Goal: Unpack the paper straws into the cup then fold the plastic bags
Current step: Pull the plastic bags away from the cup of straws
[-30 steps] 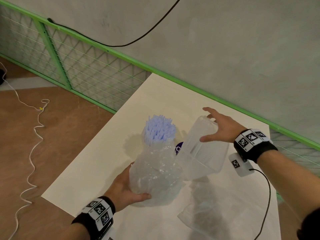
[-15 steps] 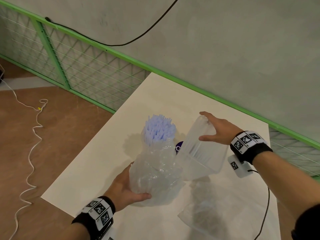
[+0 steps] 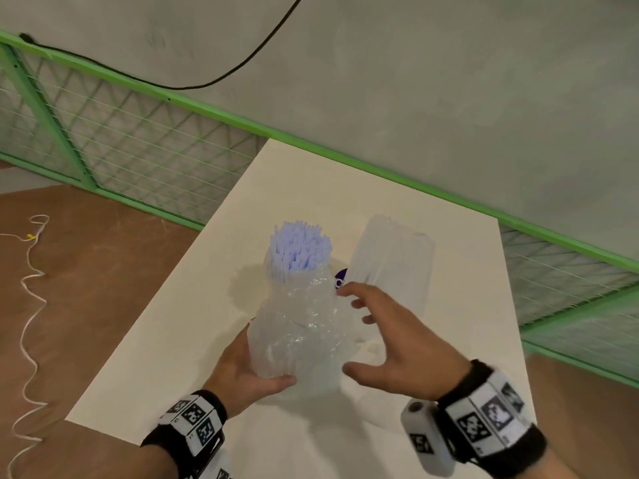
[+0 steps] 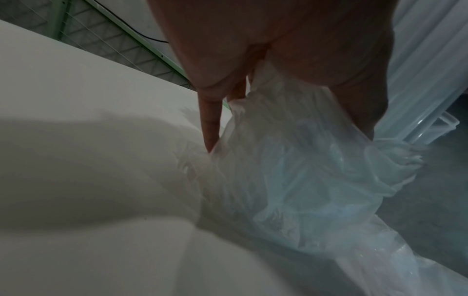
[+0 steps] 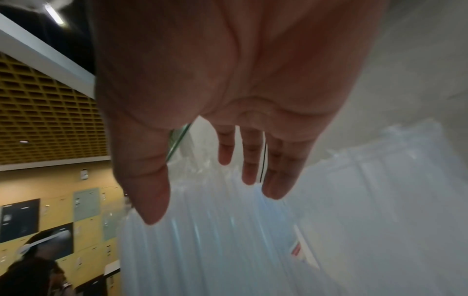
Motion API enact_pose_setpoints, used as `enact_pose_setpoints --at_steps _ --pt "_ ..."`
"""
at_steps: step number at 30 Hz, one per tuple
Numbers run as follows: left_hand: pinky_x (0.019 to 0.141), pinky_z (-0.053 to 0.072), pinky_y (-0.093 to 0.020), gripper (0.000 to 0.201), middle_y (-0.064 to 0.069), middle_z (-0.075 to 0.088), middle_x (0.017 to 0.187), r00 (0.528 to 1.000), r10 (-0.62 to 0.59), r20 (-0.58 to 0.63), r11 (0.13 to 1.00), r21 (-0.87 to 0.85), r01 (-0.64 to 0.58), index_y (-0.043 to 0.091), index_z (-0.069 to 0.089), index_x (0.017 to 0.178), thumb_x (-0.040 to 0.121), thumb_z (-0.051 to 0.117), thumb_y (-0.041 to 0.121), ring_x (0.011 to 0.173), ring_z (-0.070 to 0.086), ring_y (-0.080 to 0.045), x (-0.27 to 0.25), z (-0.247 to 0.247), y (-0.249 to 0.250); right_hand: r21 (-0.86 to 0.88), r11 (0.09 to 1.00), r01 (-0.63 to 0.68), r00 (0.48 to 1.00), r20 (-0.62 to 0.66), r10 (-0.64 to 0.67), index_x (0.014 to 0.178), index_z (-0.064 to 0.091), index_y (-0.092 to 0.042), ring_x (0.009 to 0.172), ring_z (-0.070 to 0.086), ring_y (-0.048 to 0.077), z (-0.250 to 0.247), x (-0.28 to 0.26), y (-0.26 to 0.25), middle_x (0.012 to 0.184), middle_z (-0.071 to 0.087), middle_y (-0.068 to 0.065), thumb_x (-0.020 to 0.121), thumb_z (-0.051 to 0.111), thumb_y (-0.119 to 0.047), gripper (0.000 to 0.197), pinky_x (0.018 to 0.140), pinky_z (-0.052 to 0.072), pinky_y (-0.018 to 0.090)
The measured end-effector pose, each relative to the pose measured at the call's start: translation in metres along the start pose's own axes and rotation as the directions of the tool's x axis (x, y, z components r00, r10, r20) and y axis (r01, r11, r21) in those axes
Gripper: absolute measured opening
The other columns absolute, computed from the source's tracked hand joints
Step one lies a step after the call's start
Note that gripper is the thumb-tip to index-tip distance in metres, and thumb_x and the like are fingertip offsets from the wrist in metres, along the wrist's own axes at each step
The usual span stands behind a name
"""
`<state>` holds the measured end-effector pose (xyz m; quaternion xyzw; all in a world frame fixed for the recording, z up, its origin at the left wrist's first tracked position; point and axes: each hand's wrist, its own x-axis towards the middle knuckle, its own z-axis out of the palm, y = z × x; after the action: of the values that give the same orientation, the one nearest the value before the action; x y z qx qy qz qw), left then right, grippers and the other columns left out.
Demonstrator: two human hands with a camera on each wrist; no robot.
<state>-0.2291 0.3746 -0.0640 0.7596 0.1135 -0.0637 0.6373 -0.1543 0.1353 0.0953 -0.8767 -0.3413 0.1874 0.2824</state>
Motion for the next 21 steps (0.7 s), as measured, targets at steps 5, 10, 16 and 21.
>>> enact_pose_setpoints --at_steps 5,10,16,21 --pt "0.096 0.052 -0.034 0.088 0.016 0.070 0.108 1.000 -0.007 0.000 0.999 0.032 0.007 0.031 0.058 0.122 0.042 0.095 0.041 0.103 0.065 -0.001 0.002 -0.002 -0.001 0.075 0.997 0.021 0.970 -0.242 -0.002 0.129 0.048 -0.026 0.115 0.052 0.004 0.029 0.001 -0.005 0.122 0.053 -0.016 0.081 0.074 -0.030 0.056 0.094 0.045 0.022" --pt "0.096 0.052 -0.035 0.091 0.013 0.070 0.111 1.000 -0.001 0.026 0.999 0.041 0.000 0.030 0.057 0.124 0.042 0.094 0.047 0.105 0.065 -0.004 0.004 -0.003 -0.005 0.057 0.997 0.055 0.924 -0.381 -0.029 0.112 0.058 -0.017 0.106 0.053 0.004 0.044 0.002 -0.009 0.111 0.057 -0.007 0.077 0.072 -0.011 0.039 0.089 0.036 0.011" --pt "0.091 0.050 -0.025 0.086 0.013 0.070 0.109 0.999 0.032 0.020 0.999 0.024 -0.032 0.029 0.056 0.122 0.045 0.093 0.038 0.102 0.064 0.001 0.001 -0.001 -0.001 0.136 0.991 0.008 0.877 -0.476 0.058 0.107 0.057 -0.020 0.101 0.056 0.005 0.061 0.002 -0.010 0.105 0.059 -0.011 0.077 0.069 -0.009 0.034 0.086 0.039 0.011" --pt "0.092 0.051 -0.029 0.086 0.016 0.069 0.110 0.999 0.036 0.026 0.998 0.054 -0.037 0.034 0.055 0.123 0.045 0.092 0.042 0.104 0.064 -0.002 0.001 -0.003 -0.002 0.080 0.996 0.040 0.856 -0.517 0.007 0.109 0.061 -0.017 0.098 0.056 0.004 0.065 0.006 -0.010 0.102 0.059 -0.005 0.078 0.067 -0.006 0.034 0.087 0.041 0.015"
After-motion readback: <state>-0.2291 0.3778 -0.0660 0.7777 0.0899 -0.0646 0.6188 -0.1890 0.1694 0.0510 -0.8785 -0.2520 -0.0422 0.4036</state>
